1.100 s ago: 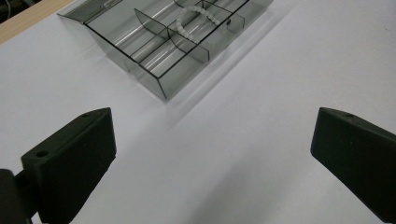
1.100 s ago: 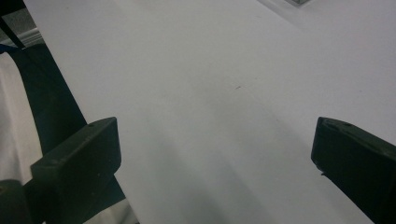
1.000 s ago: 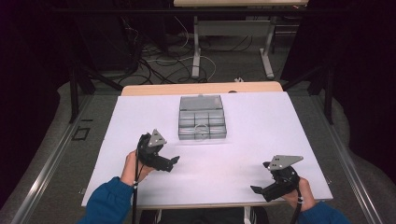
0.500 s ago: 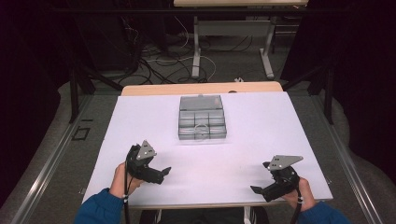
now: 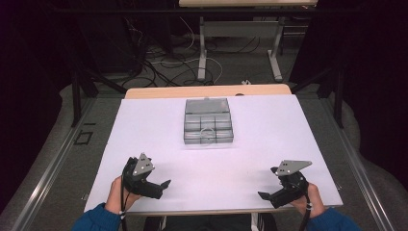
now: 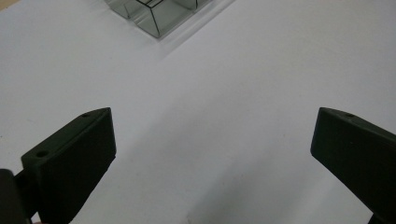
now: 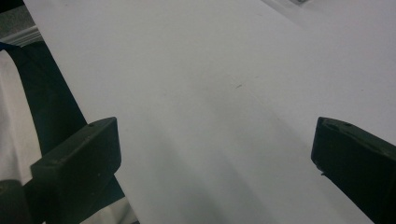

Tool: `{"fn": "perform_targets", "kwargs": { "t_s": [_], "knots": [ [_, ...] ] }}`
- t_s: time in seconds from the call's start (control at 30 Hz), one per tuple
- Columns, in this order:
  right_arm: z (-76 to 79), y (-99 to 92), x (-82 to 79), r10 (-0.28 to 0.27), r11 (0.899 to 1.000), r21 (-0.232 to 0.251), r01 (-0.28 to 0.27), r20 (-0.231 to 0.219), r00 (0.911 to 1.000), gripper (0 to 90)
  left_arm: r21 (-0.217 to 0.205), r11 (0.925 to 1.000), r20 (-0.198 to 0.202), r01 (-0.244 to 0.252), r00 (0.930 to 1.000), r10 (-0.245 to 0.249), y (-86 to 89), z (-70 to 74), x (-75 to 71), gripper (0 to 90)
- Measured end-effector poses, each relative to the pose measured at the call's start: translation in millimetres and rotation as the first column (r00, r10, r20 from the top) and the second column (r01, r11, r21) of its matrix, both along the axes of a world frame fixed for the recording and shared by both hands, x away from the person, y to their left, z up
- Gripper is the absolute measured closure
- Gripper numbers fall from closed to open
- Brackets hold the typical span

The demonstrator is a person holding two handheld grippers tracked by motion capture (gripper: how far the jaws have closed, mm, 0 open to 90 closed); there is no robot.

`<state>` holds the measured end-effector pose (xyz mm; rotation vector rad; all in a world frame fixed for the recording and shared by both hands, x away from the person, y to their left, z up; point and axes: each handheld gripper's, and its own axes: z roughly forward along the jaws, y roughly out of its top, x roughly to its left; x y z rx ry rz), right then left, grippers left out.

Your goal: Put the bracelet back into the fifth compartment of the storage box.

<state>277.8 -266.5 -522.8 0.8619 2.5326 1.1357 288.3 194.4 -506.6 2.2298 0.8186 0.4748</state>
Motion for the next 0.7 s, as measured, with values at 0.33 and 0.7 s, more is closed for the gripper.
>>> {"fn": "perform_targets", "kwargs": {
  "t_s": [0.33,0.7],
  "knots": [
    [0.8,-0.2,-0.1,0.004,1.0,-0.017,-0.004,-0.017,0.9998,1.1,0.001,1.0,0.012,-0.005,0.9999,0.005,7.4,-3.0,-12.3,0.1],
    [0.8,-0.1,-0.2,0.004,1.0,-0.018,-0.004,-0.018,0.9998,1.1,0.02,0.9998,0.01,0.003,0.9999,-0.003,9.4,-8.0,-23.4,0.1]
  ]
}}
